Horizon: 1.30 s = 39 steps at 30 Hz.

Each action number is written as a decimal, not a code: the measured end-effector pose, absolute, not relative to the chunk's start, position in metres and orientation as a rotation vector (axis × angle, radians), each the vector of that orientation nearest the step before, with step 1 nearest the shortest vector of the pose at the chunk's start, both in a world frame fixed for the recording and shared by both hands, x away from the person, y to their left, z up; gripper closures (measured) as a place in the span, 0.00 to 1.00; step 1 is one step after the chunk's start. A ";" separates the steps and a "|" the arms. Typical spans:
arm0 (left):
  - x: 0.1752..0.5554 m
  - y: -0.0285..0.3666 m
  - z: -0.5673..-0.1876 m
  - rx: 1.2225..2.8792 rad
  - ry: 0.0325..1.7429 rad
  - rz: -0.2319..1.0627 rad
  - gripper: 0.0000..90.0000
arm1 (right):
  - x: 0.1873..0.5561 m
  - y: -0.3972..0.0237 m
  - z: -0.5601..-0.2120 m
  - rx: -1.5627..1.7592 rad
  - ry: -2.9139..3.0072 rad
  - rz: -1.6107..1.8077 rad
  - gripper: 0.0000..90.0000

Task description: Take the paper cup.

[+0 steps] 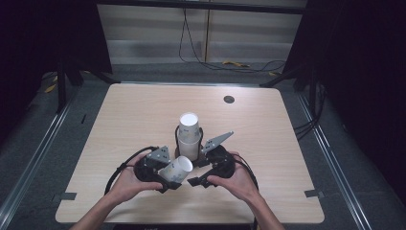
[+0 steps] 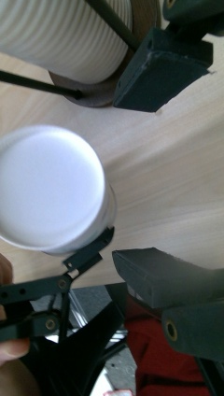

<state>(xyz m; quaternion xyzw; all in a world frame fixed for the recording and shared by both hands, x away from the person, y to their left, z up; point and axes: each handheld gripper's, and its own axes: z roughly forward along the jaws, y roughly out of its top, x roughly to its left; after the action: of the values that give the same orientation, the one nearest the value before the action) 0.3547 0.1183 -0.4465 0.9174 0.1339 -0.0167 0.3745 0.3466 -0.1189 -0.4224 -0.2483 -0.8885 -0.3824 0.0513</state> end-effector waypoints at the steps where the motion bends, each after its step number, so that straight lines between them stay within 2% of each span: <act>1: 0.356 0.118 -0.446 2.359 0.337 -0.037 0.32 | 0.346 -0.118 -0.423 -0.756 -2.696 -1.151 0.25; 9: 0.354 0.114 -0.446 2.424 0.293 0.014 0.32 | 0.346 -0.116 -0.424 -0.741 -2.755 -1.080 0.23; 23: 0.350 0.104 -0.449 2.489 0.250 0.023 0.32 | 0.347 -0.118 -0.430 -0.756 -2.765 -0.962 0.20; 26: 0.348 0.103 -0.450 2.508 0.243 0.064 0.32 | 0.347 -0.118 -0.430 -0.780 -2.760 -0.951 0.21; 29: 0.350 0.104 -0.451 2.487 0.255 0.068 0.32 | 0.350 -0.117 -0.433 -0.800 -2.753 -0.895 0.27; 39: 0.345 0.097 -0.448 2.524 0.211 0.137 0.32 | 0.353 -0.116 -0.438 -0.793 -2.729 -0.784 0.28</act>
<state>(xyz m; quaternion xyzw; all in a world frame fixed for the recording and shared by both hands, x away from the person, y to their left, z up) 0.3453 0.0972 -0.4475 0.9498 0.0793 0.0514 0.2981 0.3530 -0.1163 -0.4383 -0.2677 -0.9214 -0.2648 0.0965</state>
